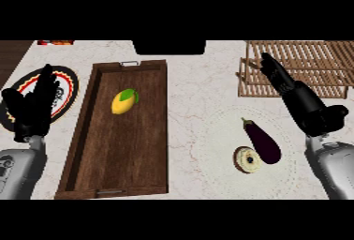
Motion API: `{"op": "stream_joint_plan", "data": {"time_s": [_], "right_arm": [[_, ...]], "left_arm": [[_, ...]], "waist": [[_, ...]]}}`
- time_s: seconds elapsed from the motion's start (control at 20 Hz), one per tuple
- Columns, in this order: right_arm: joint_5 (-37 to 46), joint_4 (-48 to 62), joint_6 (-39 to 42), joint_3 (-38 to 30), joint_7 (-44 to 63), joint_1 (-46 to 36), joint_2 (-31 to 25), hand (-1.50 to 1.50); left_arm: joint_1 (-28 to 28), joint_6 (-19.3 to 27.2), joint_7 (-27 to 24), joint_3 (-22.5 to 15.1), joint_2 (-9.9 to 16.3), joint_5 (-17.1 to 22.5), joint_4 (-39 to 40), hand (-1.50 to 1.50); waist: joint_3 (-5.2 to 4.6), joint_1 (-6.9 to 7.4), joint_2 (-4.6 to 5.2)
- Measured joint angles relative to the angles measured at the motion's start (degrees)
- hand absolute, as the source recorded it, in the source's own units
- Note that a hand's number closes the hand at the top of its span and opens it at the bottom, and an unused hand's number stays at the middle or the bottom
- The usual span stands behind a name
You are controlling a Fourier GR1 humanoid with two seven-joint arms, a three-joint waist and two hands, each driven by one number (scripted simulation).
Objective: Pick the cupcake from the placemat and place it in the tiered shelf
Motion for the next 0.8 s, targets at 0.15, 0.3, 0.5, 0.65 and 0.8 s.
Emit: {"op": "stream_joint_plan", "data": {"time_s": [0.15,0.3,0.5,0.65,0.8], "right_arm": [[-1.8,-0.2,3.1,1.3,-0.9,-0.1,1.8,1.5],[-5.9,-0.3,8.3,3.7,-1.4,-1.3,4.2,1.5],[-8.0,3.4,5.8,1.1,-0.4,-0.3,7.0,-1.5],[-14.7,4.4,12.0,-1.7,-1.4,-0.2,6.6,-1.5],[-19.6,4.0,20.5,-4.1,-2.2,-0.2,2.6,-1.5]], "left_arm": [[1.6,0.1,-0.3,-0.1,-0.6,-0.1,-3.2,0.0],[3.0,0.8,-1.4,-1.5,-2.6,-0.3,-7.2,0.0],[5.5,0.7,-0.6,-3.2,-4.8,0.5,-11.4,0.0],[7.9,0.2,-0.9,-3.5,-5.3,0.8,-13.7,0.0],[8.8,0.1,-1.5,-3.7,-6.1,0.6,-13.8,0.0]], "waist": [[-0.4,0.08,0.24],[-0.58,0.76,0.32],[-0.7,0.62,0.42],[-0.73,0.31,0.5],[-0.76,-0.15,0.54]]}}
